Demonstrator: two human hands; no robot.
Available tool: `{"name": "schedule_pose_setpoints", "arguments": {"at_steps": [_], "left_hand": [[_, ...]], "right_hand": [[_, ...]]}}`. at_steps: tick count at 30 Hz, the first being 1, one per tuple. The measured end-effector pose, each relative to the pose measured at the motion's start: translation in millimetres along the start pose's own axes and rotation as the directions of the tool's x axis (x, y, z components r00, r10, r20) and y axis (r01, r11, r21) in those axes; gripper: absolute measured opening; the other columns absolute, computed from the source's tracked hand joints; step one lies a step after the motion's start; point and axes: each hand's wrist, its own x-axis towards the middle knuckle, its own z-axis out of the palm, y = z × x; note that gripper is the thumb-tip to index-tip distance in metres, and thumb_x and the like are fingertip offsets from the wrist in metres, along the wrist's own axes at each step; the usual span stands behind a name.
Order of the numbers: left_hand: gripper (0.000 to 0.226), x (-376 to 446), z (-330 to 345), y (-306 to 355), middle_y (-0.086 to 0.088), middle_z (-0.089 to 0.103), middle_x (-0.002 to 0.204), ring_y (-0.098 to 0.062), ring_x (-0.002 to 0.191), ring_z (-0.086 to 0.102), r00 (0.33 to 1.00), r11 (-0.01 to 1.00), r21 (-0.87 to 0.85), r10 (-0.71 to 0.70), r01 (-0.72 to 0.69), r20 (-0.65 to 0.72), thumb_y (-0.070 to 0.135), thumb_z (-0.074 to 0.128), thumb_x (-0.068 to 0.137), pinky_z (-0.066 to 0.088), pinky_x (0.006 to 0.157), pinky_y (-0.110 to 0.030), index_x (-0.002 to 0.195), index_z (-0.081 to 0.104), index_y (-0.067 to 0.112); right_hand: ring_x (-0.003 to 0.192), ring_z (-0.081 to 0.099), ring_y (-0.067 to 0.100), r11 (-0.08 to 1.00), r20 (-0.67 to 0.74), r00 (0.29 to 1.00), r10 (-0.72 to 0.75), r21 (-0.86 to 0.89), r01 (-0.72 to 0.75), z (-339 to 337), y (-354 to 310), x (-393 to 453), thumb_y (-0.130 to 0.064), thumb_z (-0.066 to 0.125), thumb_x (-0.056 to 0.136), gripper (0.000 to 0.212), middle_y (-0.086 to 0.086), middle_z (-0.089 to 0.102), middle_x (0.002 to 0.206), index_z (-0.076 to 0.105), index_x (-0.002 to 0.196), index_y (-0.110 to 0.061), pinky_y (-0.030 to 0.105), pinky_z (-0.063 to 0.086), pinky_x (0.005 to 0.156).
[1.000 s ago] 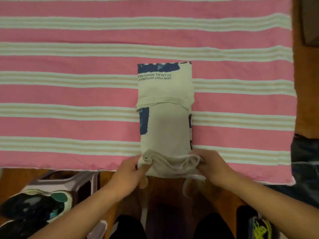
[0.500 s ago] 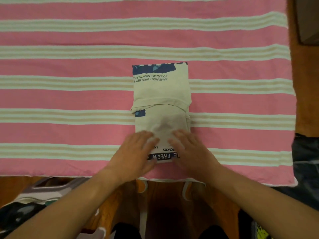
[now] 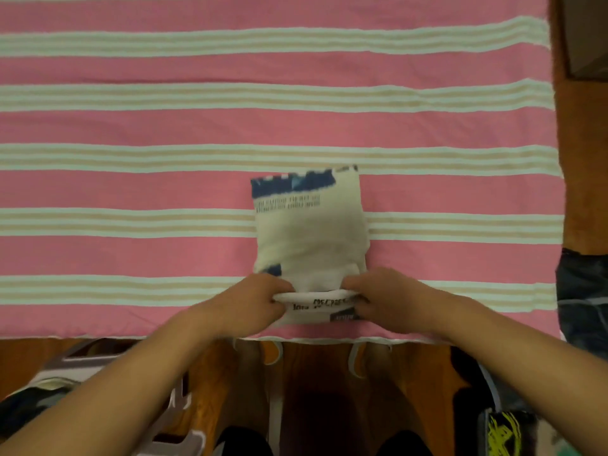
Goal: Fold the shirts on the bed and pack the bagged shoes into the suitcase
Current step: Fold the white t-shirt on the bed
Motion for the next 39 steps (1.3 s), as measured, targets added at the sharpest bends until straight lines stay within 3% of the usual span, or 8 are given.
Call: {"name": "schedule_pose_setpoints", "arguments": {"at_steps": [5, 10, 14, 16, 20, 26, 31, 39], "left_hand": [[0.028, 14, -52, 5, 0.007, 0.069, 0.087, -0.011, 0.069, 0.064, 0.914, 0.847, -0.532, -0.23, 0.019, -0.333, 0.007, 0.056, 0.095, 0.056, 0.063, -0.033, 0.109, 0.067, 0.029], [0.037, 67, -67, 14, -0.001, 0.056, 0.131, -0.012, 0.1, 0.06, 0.752, 0.871, -0.49, -0.311, -0.019, -0.581, 0.015, 0.051, 0.103, 0.053, 0.099, -0.042, 0.139, 0.05, 0.023], [0.045, 76, -43, 22, -0.015, 0.041, 0.147, -0.028, 0.129, 0.046, 0.577, 0.981, -0.044, -0.147, 0.19, -0.804, 0.015, 0.048, 0.102, 0.039, 0.111, -0.045, 0.147, 0.044, 0.014], [0.05, 74, -12, 26, -0.018, 0.032, 0.157, -0.037, 0.146, 0.028, 0.655, 0.923, 0.324, 0.113, 0.209, -0.747, 0.016, 0.048, 0.101, 0.029, 0.119, -0.054, 0.15, 0.04, 0.017], [0.06, 90, 20, 15, -0.012, -0.004, 0.17, -0.036, 0.155, -0.012, 0.78, 0.845, 0.496, 0.169, 0.2, -0.603, 0.039, 0.03, 0.108, 0.003, 0.125, -0.056, 0.162, 0.007, 0.03], [0.062, 134, 18, -28, -0.008, -0.02, 0.168, -0.028, 0.153, -0.025, 0.772, 0.904, 0.381, 0.097, 0.196, -0.628, 0.055, 0.021, 0.107, -0.007, 0.124, -0.053, 0.16, -0.009, 0.041], [0.055, 104, 23, -26, -0.017, 0.015, 0.16, -0.04, 0.139, 0.028, 0.625, 0.973, -0.12, -0.219, 0.196, -0.749, 0.039, 0.035, 0.108, 0.028, 0.114, -0.053, 0.16, 0.018, 0.039], [0.058, 42, 17, -13, -0.002, 0.056, 0.146, -0.026, 0.118, 0.065, 0.959, 0.854, -0.52, -0.127, -0.025, -0.253, 0.03, 0.077, 0.089, 0.054, 0.1, -0.051, 0.134, 0.051, 0.055]], "right_hand": [[0.086, 0.065, 0.012, 0.831, -0.274, 0.929, 0.25, 0.553, -0.061, -48, 6, 18, -0.02, 0.058, 0.099, 0.011, -0.007, 0.064, 0.099, 0.058, 0.109, -0.024, 0.02, 0.052, 0.066], [0.096, 0.061, 0.018, 0.738, -0.44, 0.785, 0.436, 0.674, -0.032, -67, 27, 84, -0.023, 0.055, 0.1, 0.028, 0.005, 0.06, 0.118, 0.055, 0.126, -0.013, 0.039, 0.057, 0.081], [0.104, 0.053, 0.019, 0.818, -0.639, 0.581, 0.505, 0.57, -0.083, -58, 32, 106, -0.026, 0.05, 0.101, 0.036, 0.009, 0.054, 0.125, 0.052, 0.134, -0.011, 0.034, 0.047, 0.086], [0.108, 0.048, 0.022, 0.905, -0.801, 0.441, 0.404, 0.421, -0.064, -39, 20, 98, -0.02, 0.048, 0.099, 0.033, 0.008, 0.052, 0.122, 0.056, 0.13, -0.01, 0.036, 0.046, 0.088], [0.147, 0.024, 0.034, 0.998, -0.816, 0.576, 0.046, 0.019, -0.053, 2, -7, 92, -0.027, 0.04, 0.104, 0.044, 0.015, 0.032, 0.157, 0.044, 0.146, -0.013, 0.049, 0.022, 0.122], [0.153, 0.007, 0.037, 0.947, -0.686, 0.703, 0.188, -0.061, -0.314, 16, 47, 141, -0.057, 0.024, 0.102, 0.068, 0.01, 0.007, 0.168, 0.014, 0.16, -0.024, 0.056, 0.012, 0.122], [0.143, 0.027, 0.038, 0.93, -0.711, 0.6, 0.368, 0.273, -0.247, 34, 24, 133, -0.037, 0.046, 0.102, 0.064, 0.017, 0.019, 0.162, 0.022, 0.159, -0.024, 0.051, 0.032, 0.113], [0.091, 0.072, 0.024, 0.308, -0.363, 0.723, 0.587, 0.927, 0.216, 58, -15, 1, -0.005, 0.063, 0.093, 0.042, 0.008, 0.06, 0.124, 0.054, 0.125, -0.03, 0.045, 0.062, 0.078]]}}
